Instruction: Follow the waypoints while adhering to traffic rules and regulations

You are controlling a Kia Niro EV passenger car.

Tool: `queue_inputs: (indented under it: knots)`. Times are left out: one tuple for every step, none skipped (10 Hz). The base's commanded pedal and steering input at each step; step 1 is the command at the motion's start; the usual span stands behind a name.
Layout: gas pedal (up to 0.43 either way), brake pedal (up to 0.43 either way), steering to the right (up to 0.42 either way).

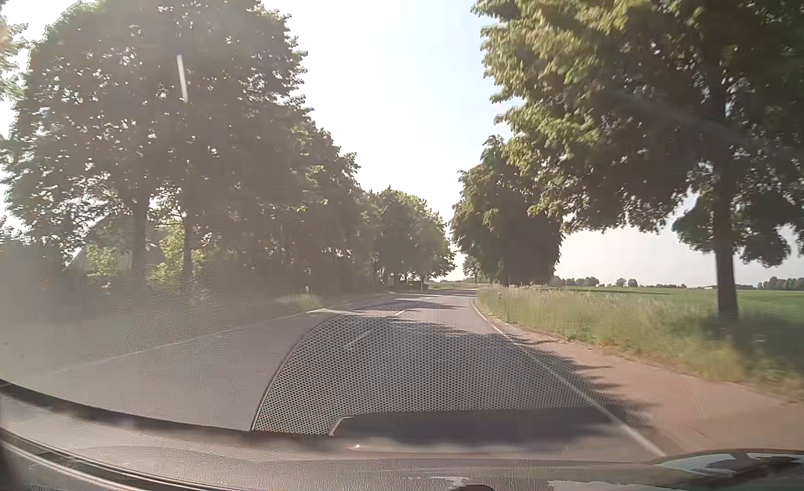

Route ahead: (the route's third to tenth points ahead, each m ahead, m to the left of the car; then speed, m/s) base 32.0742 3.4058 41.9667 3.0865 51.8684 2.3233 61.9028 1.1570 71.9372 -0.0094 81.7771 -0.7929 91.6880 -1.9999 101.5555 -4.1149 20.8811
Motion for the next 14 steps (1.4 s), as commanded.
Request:
queue_inputs:
  knots:
    - [0.248, 0.0, 0.007]
    - [0.248, 0.0, 0.007]
    - [0.26, 0.0, 0.007]
    - [0.26, 0.0, 0.007]
    - [0.26, 0.0, 0.007]
    - [0.26, 0.0, 0.008]
    - [0.26, 0.0, 0.008]
    - [0.26, 0.0, 0.009]
    - [0.26, 0.0, 0.009]
    - [0.26, 0.0, 0.01]
    - [0.248, 0.0, 0.011]
    - [0.248, 0.0, 0.012]
    - [0.248, 0.0, 0.012]
    - [0.248, 0.0, 0.012]
